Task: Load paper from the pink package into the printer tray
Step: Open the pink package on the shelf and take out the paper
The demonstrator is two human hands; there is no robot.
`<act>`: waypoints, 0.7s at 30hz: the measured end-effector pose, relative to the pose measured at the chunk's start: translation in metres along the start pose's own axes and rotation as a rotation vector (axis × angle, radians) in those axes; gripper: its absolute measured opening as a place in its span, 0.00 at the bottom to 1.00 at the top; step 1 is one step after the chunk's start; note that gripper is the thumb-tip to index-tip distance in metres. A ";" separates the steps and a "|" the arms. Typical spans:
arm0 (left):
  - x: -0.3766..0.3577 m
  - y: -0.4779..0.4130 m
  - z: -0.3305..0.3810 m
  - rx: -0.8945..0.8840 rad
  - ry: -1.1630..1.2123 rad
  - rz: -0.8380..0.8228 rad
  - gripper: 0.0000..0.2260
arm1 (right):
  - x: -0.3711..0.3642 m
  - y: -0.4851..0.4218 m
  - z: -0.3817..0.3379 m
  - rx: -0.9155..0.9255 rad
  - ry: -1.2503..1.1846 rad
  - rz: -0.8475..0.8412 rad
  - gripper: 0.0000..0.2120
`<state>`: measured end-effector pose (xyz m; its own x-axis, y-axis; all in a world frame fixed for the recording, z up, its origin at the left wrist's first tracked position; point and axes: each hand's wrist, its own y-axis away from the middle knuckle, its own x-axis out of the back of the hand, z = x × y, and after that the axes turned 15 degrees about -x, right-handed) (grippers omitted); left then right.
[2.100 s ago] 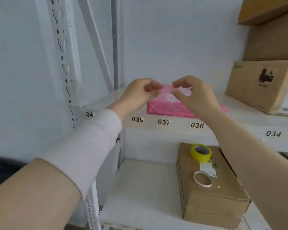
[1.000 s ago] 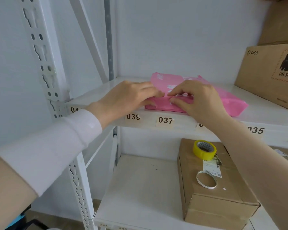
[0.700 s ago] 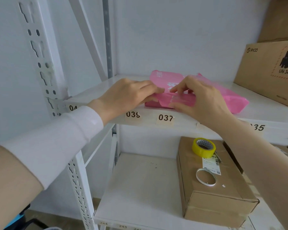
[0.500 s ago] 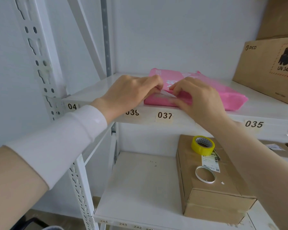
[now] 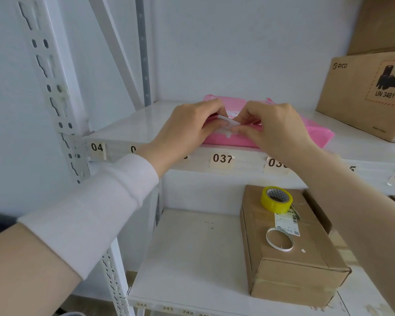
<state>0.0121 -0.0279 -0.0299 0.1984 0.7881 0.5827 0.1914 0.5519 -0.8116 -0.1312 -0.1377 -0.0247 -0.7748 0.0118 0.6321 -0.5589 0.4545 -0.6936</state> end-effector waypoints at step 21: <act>-0.003 -0.013 0.021 0.116 -0.166 -0.121 0.09 | 0.024 -0.009 -0.003 -0.021 0.054 -0.138 0.07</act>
<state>-0.0116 -0.0315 -0.0225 0.0182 0.7426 0.6695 0.0903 0.6656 -0.7408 -0.1438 -0.1389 -0.0020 -0.6734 -0.0042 0.7392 -0.6523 0.4738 -0.5916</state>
